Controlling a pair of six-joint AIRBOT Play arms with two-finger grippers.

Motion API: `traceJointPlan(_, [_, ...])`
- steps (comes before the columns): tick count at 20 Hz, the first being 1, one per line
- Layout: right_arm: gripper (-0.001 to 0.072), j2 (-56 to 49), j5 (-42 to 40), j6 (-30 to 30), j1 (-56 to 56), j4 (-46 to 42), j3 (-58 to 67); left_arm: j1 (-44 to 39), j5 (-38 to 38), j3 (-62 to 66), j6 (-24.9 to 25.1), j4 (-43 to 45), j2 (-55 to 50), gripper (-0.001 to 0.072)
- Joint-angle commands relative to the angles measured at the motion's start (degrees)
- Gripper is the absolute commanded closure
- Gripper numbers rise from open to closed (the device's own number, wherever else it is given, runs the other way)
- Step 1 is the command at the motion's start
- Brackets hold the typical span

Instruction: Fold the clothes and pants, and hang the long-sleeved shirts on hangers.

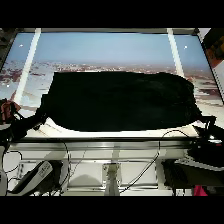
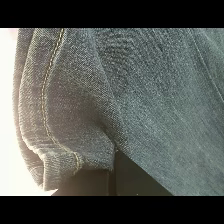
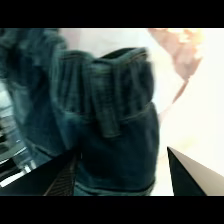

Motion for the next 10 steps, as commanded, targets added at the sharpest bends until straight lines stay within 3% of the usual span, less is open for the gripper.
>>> traceJointPlan(1, [0.0089,-0.17,-2.97,-0.46,0.02,-2.62,0.13,-0.02,0.02,0.04,0.0,0.02,0.04,0.0692])
traceJointPlan(10, [0.0092,-4.83,-10.38,-1.81,13.18,-2.08,1.84,-0.02,0.28,0.04,0.0,0.0,0.04,0.0692])
